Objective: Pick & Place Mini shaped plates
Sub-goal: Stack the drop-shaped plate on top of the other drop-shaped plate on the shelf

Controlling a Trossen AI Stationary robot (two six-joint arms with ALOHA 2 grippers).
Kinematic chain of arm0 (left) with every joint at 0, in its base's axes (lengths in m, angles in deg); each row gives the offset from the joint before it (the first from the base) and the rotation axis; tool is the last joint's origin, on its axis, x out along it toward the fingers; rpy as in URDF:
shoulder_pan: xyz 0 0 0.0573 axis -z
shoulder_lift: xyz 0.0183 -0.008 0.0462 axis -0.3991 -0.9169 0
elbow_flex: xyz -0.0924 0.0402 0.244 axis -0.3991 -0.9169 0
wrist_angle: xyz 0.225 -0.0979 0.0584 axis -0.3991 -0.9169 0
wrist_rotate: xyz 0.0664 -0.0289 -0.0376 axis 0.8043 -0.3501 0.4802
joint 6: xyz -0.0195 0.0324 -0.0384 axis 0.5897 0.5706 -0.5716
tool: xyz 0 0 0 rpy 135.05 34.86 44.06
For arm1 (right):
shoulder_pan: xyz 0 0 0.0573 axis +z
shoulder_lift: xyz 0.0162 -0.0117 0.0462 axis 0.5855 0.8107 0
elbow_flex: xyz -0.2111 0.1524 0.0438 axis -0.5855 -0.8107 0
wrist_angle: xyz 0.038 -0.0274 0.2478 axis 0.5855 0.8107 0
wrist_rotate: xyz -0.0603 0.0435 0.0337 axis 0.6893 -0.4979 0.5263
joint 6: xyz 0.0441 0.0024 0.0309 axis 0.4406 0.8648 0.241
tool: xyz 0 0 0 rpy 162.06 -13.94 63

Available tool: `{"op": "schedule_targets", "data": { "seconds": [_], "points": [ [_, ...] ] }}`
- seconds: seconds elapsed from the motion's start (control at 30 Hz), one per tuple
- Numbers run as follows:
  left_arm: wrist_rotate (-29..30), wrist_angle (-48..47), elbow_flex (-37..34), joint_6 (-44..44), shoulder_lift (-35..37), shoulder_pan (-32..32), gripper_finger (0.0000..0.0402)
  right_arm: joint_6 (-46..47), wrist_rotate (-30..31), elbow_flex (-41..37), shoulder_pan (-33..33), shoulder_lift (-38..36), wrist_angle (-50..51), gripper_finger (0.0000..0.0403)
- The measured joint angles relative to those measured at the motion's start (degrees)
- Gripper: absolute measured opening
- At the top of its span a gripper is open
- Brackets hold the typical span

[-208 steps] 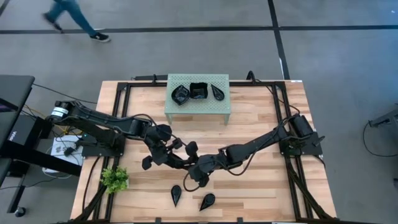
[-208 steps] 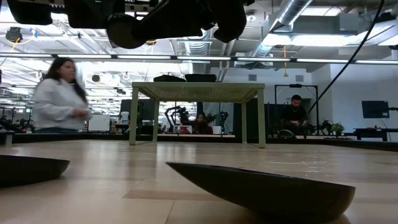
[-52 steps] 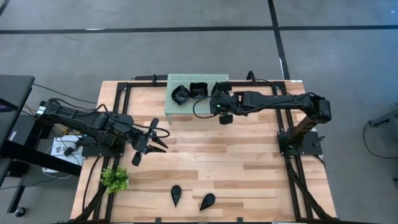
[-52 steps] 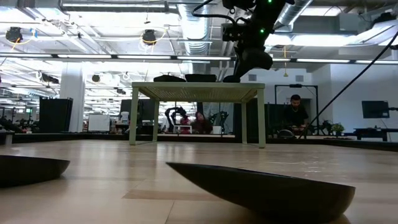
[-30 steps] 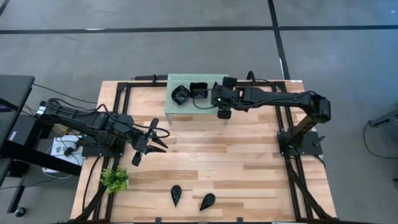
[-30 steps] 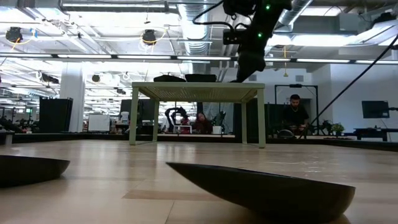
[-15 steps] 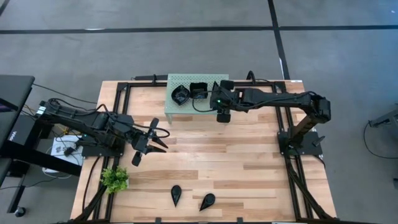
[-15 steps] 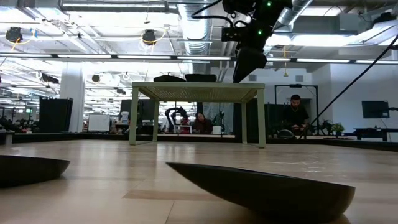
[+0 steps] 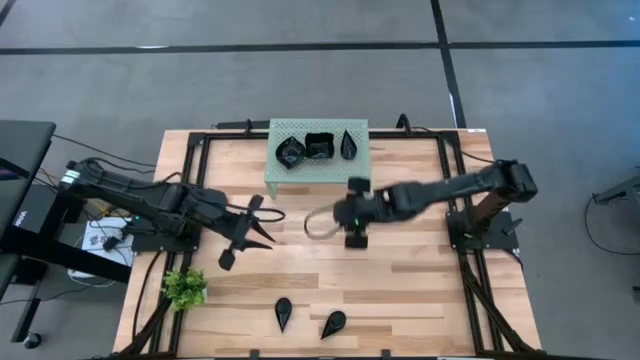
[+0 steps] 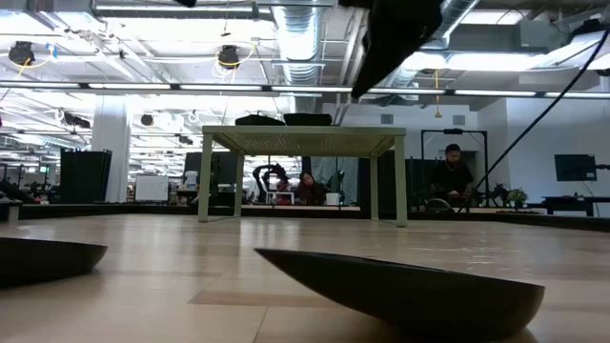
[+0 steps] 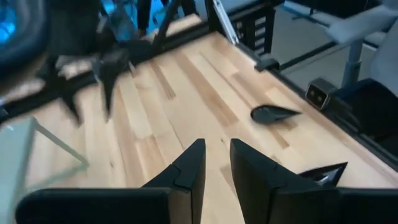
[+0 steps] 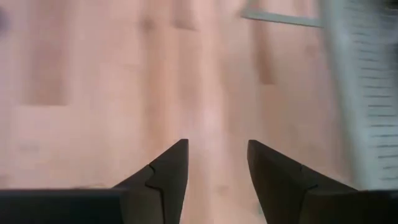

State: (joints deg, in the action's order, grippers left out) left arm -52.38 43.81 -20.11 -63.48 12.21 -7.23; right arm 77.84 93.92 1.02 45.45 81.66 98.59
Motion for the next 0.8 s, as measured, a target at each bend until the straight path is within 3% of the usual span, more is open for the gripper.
{"op": "schedule_targets", "data": {
  "seconds": [0.23, 0.43, 0.57, 0.8],
  "points": [
    [0.02, 0.06, 0.0, -1.57, -8.87, 0.81, 0.0076, 13.66, -3.69, -2.53, 14.99, 3.27, -7.88, 0.0152],
    [-0.2, 0.16, -0.02, -1.6, -14.13, 3.4, 0.0076, 8.83, -5.15, -2.58, 25.27, 13.85, -14.5, 0.0137],
    [-0.4, 0.07, -0.04, -1.62, -14.73, 4.69, 0.0076, 5.45, -5.55, 0.82, 28.77, 20.9, -14.52, 0.013],
    [-0.15, 0.41, -0.04, -2.91, -14.18, 4.83, 0.0076, 2.64, -6.15, 7.47, 29.79, 25.8, -13.13, 0.0124]
  ]
}}
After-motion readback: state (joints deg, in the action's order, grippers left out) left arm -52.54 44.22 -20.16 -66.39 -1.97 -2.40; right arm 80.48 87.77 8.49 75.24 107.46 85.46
